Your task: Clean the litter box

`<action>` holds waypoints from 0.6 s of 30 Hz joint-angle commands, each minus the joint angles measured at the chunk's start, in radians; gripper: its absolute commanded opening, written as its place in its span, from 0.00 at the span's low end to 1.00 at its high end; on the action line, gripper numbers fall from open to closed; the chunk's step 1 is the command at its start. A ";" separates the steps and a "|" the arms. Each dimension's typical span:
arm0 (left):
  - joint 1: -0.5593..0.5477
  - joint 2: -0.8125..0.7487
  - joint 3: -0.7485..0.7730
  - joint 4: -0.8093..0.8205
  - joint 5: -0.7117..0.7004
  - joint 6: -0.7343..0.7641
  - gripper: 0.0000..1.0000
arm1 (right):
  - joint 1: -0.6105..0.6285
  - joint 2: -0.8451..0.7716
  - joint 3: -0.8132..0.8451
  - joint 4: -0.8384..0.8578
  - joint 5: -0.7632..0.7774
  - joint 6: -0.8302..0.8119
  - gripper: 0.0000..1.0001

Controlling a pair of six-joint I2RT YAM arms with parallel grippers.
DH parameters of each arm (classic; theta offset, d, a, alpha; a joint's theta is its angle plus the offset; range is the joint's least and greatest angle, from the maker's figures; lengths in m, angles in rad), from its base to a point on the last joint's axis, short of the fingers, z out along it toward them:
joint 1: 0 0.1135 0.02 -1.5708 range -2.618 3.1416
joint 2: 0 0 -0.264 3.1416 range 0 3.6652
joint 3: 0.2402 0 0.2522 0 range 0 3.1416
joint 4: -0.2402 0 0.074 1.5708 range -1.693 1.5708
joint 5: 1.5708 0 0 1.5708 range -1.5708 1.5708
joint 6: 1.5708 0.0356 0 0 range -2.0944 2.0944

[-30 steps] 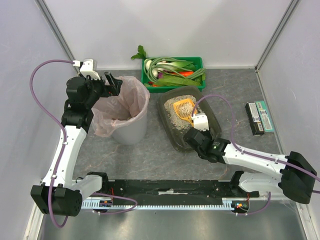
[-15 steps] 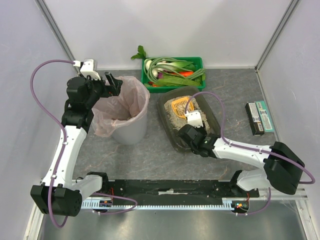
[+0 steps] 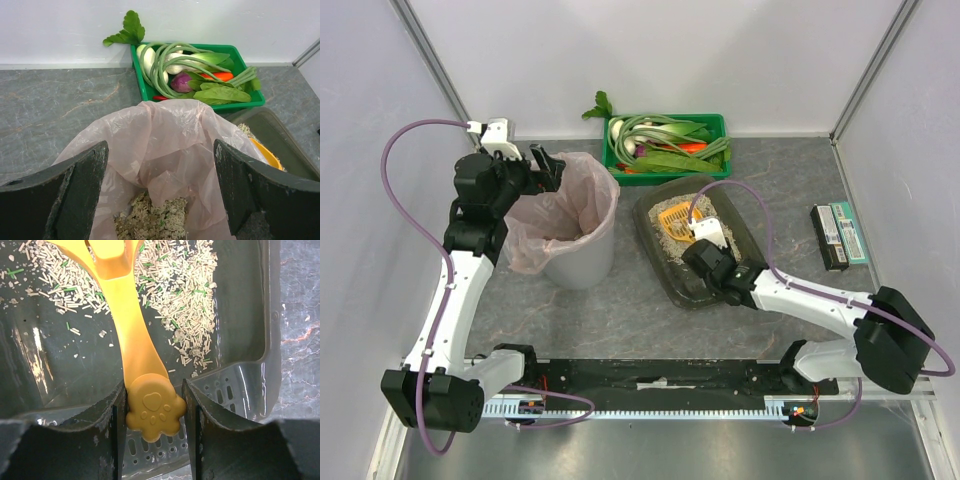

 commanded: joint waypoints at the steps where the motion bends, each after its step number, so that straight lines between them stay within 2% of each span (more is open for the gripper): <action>1: -0.019 -0.004 0.021 0.014 -0.037 0.040 0.91 | -0.007 -0.013 0.024 -0.028 -0.118 -0.047 0.00; 2: -0.020 -0.003 0.026 0.011 -0.045 0.048 0.91 | -0.009 0.005 0.047 -0.059 -0.022 -0.039 0.00; 4: -0.023 -0.002 0.030 0.002 -0.050 0.051 0.91 | -0.018 -0.001 0.061 -0.120 0.063 -0.010 0.00; 8: -0.034 -0.006 0.024 0.010 -0.051 0.049 0.91 | -0.021 -0.064 0.030 -0.054 -0.124 -0.018 0.00; 12: -0.061 0.011 0.032 0.000 -0.056 0.054 0.91 | -0.032 -0.081 0.069 -0.155 -0.012 0.070 0.00; 15: -0.089 0.002 0.029 -0.004 -0.088 0.074 0.91 | -0.030 -0.107 0.049 -0.111 -0.144 0.045 0.00; 18: -0.103 -0.009 0.029 -0.006 -0.097 0.083 0.91 | -0.030 -0.087 0.104 -0.259 0.030 0.057 0.00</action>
